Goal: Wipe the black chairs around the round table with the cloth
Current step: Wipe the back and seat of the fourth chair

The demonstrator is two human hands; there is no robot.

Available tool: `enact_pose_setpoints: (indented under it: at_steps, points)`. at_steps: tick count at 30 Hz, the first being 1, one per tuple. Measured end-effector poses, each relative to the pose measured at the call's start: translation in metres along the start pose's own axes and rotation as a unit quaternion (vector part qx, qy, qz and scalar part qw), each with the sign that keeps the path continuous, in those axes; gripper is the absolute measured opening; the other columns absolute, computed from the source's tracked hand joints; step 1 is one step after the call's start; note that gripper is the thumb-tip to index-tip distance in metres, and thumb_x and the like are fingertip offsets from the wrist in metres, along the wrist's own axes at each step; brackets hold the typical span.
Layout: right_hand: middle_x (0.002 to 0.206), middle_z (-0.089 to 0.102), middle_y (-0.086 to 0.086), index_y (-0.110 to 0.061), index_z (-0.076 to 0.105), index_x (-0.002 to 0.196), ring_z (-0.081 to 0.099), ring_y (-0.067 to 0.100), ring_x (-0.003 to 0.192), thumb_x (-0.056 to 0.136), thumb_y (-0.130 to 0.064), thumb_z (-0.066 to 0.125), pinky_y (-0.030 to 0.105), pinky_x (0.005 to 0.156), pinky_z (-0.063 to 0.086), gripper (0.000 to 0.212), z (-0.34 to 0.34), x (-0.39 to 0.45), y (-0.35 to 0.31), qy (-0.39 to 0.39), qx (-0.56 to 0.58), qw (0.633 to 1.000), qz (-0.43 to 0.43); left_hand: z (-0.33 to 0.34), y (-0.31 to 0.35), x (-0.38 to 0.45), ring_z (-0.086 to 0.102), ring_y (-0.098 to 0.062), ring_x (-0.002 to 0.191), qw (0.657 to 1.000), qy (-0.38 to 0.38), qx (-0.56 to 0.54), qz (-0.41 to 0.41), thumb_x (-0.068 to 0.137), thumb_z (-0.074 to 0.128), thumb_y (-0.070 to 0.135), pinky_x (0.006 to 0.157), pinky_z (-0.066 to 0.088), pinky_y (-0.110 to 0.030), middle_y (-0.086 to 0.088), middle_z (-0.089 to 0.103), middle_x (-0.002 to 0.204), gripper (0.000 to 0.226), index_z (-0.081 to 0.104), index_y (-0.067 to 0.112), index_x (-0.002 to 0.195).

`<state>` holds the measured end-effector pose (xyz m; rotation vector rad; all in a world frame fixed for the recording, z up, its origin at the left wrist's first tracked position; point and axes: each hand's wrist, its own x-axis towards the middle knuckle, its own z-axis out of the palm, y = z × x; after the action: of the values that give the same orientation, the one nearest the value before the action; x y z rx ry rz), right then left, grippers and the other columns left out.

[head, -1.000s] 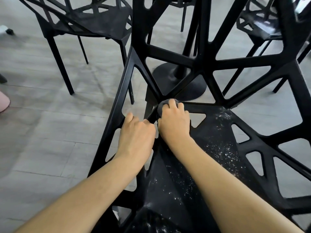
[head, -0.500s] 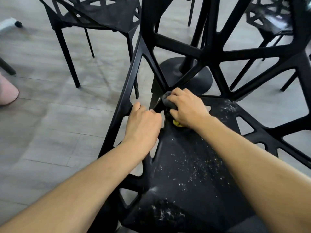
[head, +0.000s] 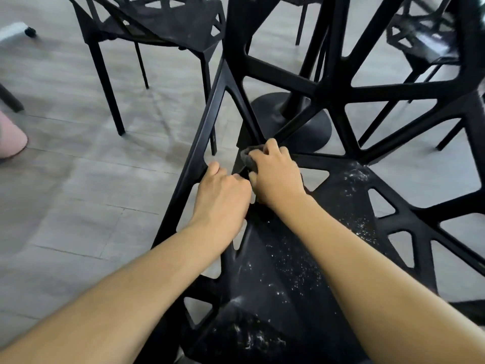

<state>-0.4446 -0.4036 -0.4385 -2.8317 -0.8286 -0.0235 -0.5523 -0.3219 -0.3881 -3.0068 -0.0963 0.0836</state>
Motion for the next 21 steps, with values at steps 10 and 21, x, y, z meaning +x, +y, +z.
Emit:
enact_pose_setpoints:
  at_steps: [10, 21]
  points:
    - [0.131, 0.042, 0.009, -0.012, 0.056, 0.124, 0.049, 0.034, 0.113, 0.091, -0.026, 0.061, 0.042, 0.083, 0.045, 0.037, -0.009, -0.001, 0.032, -0.027, -0.109, 0.993, 0.042, 0.004, 0.0, 0.002, 0.039, -0.023, 0.079, 1.0, 0.018, 0.013, -0.003, 0.08, 0.052, -0.004, 0.098, 0.028, -0.033, 0.001, 0.03, 0.061, 0.021, 0.048, 0.016, 0.084]
    - [0.112, 0.066, 0.0, -0.019, 0.069, 0.109, 0.051, 0.029, 0.107, 0.082, -0.046, 0.051, 0.044, 0.101, 0.033, 0.042, 0.019, -0.017, 0.044, 0.131, -0.068, 0.987, -0.059, 0.015, 0.008, 0.011, 0.035, -0.021, 0.066, 0.996, 0.041, 0.055, -0.059, 0.082, 0.065, 0.018, 0.09, 0.033, -0.034, 0.0, 0.038, 0.055, 0.023, 0.043, 0.021, 0.075]
